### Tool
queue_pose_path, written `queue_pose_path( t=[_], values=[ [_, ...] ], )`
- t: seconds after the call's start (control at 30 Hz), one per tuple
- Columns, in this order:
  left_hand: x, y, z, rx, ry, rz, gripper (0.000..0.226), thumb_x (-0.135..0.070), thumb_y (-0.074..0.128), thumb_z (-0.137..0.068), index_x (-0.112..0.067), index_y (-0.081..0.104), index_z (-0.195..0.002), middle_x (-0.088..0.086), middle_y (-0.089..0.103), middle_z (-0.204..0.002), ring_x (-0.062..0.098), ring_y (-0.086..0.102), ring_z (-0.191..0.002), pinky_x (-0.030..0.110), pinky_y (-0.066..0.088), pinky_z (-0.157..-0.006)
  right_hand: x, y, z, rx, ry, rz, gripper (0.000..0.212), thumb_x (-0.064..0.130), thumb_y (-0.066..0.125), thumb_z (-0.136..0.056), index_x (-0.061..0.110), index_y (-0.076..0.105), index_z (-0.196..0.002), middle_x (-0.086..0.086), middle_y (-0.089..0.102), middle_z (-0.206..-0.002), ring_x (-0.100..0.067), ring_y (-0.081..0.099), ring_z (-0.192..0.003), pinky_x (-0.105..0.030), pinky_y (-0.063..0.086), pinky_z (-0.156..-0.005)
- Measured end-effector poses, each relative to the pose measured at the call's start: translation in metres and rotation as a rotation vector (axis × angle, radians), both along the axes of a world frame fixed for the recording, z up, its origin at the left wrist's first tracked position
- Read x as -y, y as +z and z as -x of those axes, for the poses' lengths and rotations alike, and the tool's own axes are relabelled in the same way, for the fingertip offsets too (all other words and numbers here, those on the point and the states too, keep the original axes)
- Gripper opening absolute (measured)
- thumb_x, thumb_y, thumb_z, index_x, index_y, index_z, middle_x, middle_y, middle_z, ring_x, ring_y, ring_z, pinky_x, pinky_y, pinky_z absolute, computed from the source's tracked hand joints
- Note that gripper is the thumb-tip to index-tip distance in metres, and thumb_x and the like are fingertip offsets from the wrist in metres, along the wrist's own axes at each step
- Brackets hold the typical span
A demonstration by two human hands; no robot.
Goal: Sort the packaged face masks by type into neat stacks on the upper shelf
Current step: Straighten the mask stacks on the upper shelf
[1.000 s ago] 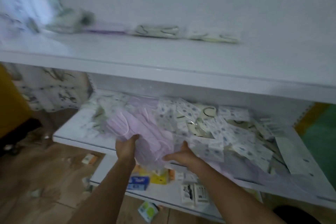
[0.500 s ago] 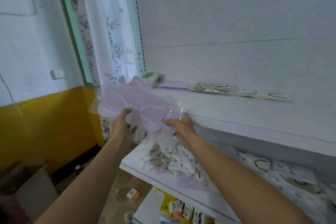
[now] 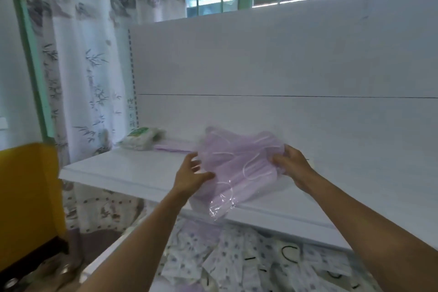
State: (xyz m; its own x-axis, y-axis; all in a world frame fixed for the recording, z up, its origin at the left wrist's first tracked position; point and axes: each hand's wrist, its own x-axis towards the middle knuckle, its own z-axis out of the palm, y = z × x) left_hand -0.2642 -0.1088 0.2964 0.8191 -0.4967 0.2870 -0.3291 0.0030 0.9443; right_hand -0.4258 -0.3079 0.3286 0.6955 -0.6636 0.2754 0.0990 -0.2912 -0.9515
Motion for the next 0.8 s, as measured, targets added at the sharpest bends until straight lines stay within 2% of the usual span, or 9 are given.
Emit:
queue_pose_path(
  t=[0.07, 0.17, 0.3, 0.37, 0.5, 0.57, 0.63, 0.73, 0.8],
  values=[
    [0.038, 0.002, 0.014, 0.036, -0.038, -0.002, 0.064, -0.005, 0.078, -0.070, -0.015, 0.047, -0.125, 0.011, 0.062, -0.116, 0.024, 0.061, -0.102, 0.039, 0.050, -0.093, 0.021, 0.002, 0.019, 0.020, -0.074, -0.016, 0.024, -0.004, 0.054, -0.085, 0.019, 0.059, -0.089, -0.007, 0.063, -0.093, -0.019, 0.059, -0.078, -0.027, 0.046, -0.065],
    [0.084, 0.015, 0.040, 0.099, -0.036, 0.029, 0.060, -0.011, 0.078, -0.073, -0.014, 0.047, -0.124, 0.005, 0.058, -0.110, 0.021, 0.057, -0.098, 0.031, 0.048, -0.088, 0.049, 0.009, 0.051, 0.055, -0.151, -0.025, 0.022, -0.002, 0.057, -0.086, 0.019, 0.057, -0.089, -0.001, 0.062, -0.086, -0.012, 0.058, -0.070, -0.020, 0.048, -0.054],
    [0.127, 0.028, 0.068, 0.051, -0.192, 0.052, 0.082, -0.023, 0.080, -0.071, -0.018, 0.033, -0.138, 0.001, 0.046, -0.118, 0.018, 0.049, -0.108, 0.029, 0.044, -0.091, 0.080, 0.014, 0.103, 0.103, -0.272, -0.040, 0.024, 0.000, 0.059, -0.087, 0.016, 0.057, -0.105, 0.002, 0.063, -0.088, -0.011, 0.059, -0.071, -0.017, 0.049, -0.050],
    [0.146, 0.027, 0.081, 0.034, -0.317, 0.033, 0.088, -0.016, 0.079, -0.073, -0.022, 0.024, -0.142, 0.001, 0.040, -0.120, 0.019, 0.045, -0.111, 0.030, 0.041, -0.091, 0.094, 0.014, 0.130, 0.129, -0.332, -0.045, 0.025, 0.000, 0.060, -0.087, 0.017, 0.058, -0.105, 0.003, 0.063, -0.088, -0.010, 0.060, -0.071, -0.015, 0.049, -0.049],
    [0.178, 0.010, 0.113, 0.053, -0.357, 0.001, 0.079, 0.003, 0.072, -0.073, -0.019, 0.031, -0.137, 0.006, 0.053, -0.117, 0.021, 0.053, -0.103, 0.030, 0.045, -0.086, 0.113, 0.002, 0.184, 0.033, -0.392, -0.023, 0.021, -0.001, 0.058, -0.087, 0.018, 0.060, -0.097, -0.001, 0.064, -0.092, -0.009, 0.059, -0.074, -0.018, 0.046, -0.056],
    [0.185, 0.000, 0.130, 0.046, -0.338, -0.012, 0.063, 0.004, 0.070, -0.074, -0.014, 0.043, -0.128, 0.011, 0.060, -0.114, 0.021, 0.057, -0.095, 0.031, 0.047, -0.086, 0.117, -0.008, 0.205, -0.086, -0.385, -0.027, 0.021, -0.001, 0.057, -0.086, 0.018, 0.061, -0.094, -0.002, 0.063, -0.090, -0.011, 0.057, -0.073, -0.021, 0.042, -0.059],
    [0.191, -0.010, 0.144, 0.080, -0.349, -0.065, 0.053, 0.000, 0.072, -0.074, -0.016, 0.051, -0.119, 0.009, 0.062, -0.112, 0.022, 0.059, -0.093, 0.032, 0.048, -0.089, 0.124, -0.017, 0.218, -0.104, -0.380, -0.079, 0.022, -0.002, 0.055, -0.086, 0.019, 0.062, -0.089, -0.006, 0.064, -0.093, -0.015, 0.058, -0.073, -0.024, 0.041, -0.061],
    [0.195, -0.018, 0.158, 0.032, -0.412, -0.053, 0.066, -0.008, 0.078, -0.067, -0.018, 0.048, -0.124, 0.009, 0.058, -0.120, 0.025, 0.059, -0.103, 0.043, 0.048, -0.096, 0.127, -0.022, 0.228, -0.003, -0.382, -0.170, 0.023, -0.005, 0.055, -0.085, 0.017, 0.062, -0.087, -0.007, 0.065, -0.091, -0.017, 0.060, -0.073, -0.023, 0.044, -0.059],
    [0.199, -0.015, 0.162, 0.033, -0.409, -0.056, 0.075, -0.014, 0.081, -0.067, -0.019, 0.042, -0.131, 0.009, 0.057, -0.123, 0.026, 0.058, -0.107, 0.044, 0.047, -0.098, 0.126, -0.020, 0.232, 0.069, -0.356, -0.208, 0.025, -0.006, 0.054, -0.085, 0.017, 0.063, -0.092, -0.006, 0.065, -0.094, -0.018, 0.061, -0.079, -0.027, 0.046, -0.067]
  ],
)
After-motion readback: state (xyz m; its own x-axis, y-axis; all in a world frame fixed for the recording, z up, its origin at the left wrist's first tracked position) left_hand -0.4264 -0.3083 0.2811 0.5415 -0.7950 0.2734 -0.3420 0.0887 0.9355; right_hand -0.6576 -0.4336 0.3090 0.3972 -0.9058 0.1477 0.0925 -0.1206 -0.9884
